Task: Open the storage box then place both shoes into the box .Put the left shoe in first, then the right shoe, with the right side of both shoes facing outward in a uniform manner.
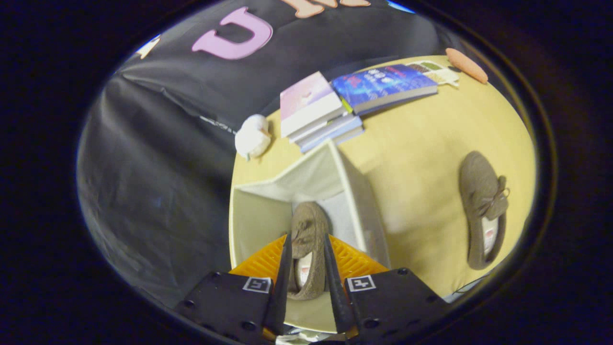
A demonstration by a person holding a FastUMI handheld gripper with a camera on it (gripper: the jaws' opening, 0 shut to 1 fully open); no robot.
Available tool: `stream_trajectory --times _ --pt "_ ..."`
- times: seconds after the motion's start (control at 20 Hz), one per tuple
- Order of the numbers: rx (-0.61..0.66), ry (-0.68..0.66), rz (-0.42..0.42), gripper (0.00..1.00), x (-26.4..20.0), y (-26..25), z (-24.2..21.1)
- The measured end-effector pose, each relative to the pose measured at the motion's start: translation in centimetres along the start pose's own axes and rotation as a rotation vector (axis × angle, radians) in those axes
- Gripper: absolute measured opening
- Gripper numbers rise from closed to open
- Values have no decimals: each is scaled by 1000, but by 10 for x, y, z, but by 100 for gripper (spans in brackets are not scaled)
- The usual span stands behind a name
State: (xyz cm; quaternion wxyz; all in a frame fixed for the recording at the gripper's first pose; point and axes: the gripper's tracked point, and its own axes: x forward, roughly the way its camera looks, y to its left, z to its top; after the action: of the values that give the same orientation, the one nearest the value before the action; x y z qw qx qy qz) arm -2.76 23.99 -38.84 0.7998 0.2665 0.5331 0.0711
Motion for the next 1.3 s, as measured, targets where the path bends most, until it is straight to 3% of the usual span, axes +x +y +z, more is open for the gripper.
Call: stream_trajectory --times 0.25,0.5,0.85,1.3 --pt "31 -166 -37 43 -49 -63 78" --pt "75 -229 -155 43 -79 -160 109" --pt "119 -131 -275 43 -76 -257 62" --pt "112 8 -317 43 -65 -295 -3"
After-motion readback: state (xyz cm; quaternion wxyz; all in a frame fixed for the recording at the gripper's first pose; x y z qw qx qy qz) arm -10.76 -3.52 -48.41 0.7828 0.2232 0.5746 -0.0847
